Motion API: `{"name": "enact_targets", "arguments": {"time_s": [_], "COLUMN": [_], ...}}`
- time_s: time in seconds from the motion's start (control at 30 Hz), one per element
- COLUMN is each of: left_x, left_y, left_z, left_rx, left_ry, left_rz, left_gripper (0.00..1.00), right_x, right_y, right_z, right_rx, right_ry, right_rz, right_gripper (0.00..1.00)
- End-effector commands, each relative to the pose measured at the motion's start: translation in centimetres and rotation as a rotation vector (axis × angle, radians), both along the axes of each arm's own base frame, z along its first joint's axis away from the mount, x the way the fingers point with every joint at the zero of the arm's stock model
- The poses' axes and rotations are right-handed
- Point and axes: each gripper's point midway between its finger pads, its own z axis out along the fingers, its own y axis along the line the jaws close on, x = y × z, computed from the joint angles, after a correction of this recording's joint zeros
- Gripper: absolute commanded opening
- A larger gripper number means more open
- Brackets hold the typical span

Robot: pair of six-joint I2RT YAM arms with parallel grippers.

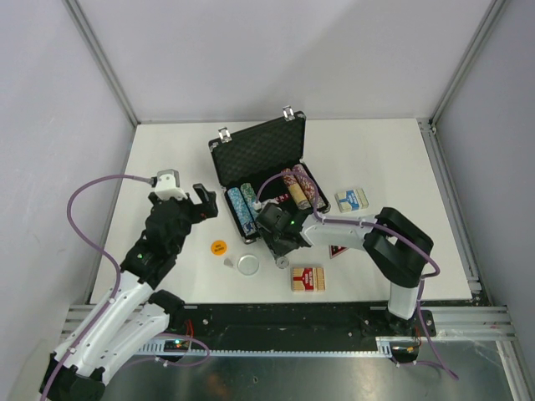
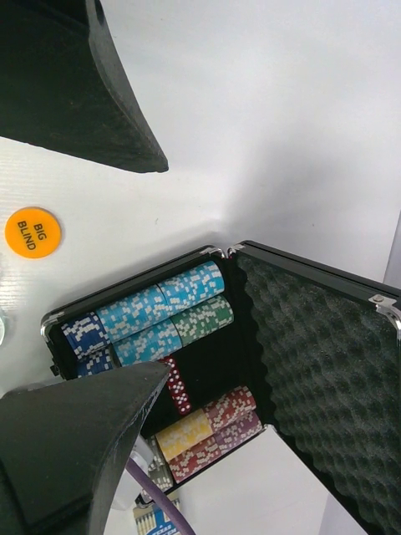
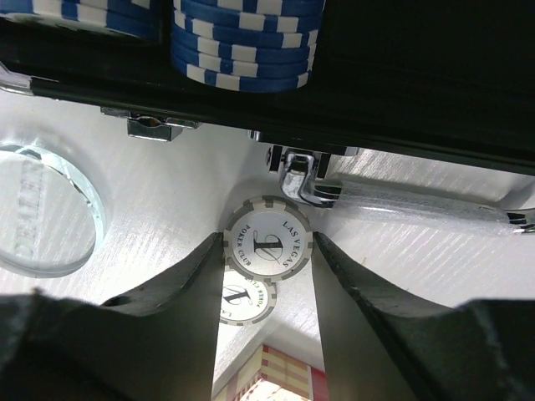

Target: Pack up texas hold em set

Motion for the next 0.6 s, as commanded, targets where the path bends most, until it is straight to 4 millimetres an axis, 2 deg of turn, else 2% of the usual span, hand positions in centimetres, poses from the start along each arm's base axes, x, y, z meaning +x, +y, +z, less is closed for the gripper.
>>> {"name": "enact_targets", "arguments": {"time_s": [0.0,0.17,0.57], "left_x": [0.0,-0.1,-0.1], "left_y": [0.7,0.8,0.7], "left_z": [0.4,0.3,0.7], "left_rx": [0.014,0.012,0.013], "left_ry": [-0.023,-0.023,-0.029], "left_rz": [0.027,0.027,0.019], "left_gripper": [1.00,1.00,1.00], "right_x": [0.1,0.1,1.0], "right_y": [1.0,1.1,2.1], "right_z": [0.1,0.6,3.4], "right_rx": [0.032,0.030,0.097], "right_ry": [0.009,-0.025,-0.091], "right_rz": [-0.003,0.001,-0.002], "right_gripper": [0.39,0.31,0.31]}}
